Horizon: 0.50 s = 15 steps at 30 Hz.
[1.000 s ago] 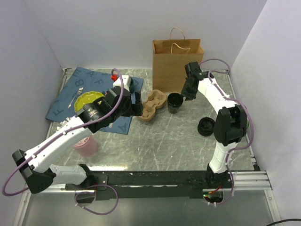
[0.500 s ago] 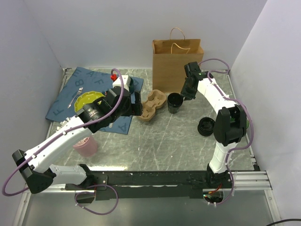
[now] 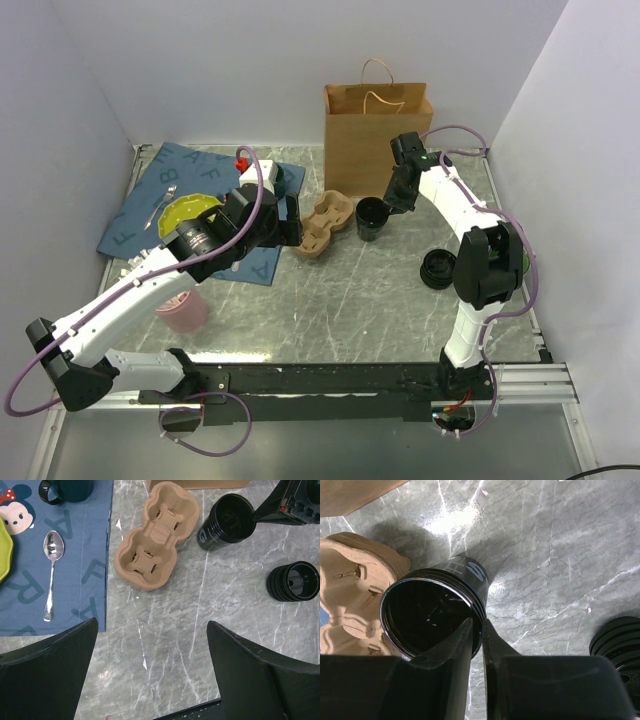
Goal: Pack the takeout coffee
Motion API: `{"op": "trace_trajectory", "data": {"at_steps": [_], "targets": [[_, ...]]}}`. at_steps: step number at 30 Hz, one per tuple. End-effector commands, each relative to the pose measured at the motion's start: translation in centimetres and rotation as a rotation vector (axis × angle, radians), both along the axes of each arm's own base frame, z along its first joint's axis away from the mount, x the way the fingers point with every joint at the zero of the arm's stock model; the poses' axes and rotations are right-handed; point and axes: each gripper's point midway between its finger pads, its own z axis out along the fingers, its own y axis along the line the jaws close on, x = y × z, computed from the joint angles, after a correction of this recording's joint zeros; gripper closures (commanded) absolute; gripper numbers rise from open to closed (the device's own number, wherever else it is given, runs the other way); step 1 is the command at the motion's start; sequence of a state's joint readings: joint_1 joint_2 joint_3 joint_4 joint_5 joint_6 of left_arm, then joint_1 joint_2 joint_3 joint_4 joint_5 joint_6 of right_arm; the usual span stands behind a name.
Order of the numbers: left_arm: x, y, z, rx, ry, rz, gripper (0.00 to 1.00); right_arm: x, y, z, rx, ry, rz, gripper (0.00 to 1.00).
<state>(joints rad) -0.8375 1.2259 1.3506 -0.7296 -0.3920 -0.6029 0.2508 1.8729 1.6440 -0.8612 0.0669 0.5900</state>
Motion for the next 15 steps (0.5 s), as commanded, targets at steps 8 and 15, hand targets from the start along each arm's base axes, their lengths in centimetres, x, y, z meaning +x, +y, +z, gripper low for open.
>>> {"op": "trace_trajectory", "data": {"at_steps": [8,15], "targets": [[0.38,0.36,1.28,-0.006,-0.036,0.023,0.03,0.29,0.12,0.15,-0.011,-0.001,-0.006,0.79],[0.34,0.44,1.36,-0.008,-0.037,0.025,0.03,0.29,-0.01,0.06,-0.021,0.007,-0.006,0.80]]}}
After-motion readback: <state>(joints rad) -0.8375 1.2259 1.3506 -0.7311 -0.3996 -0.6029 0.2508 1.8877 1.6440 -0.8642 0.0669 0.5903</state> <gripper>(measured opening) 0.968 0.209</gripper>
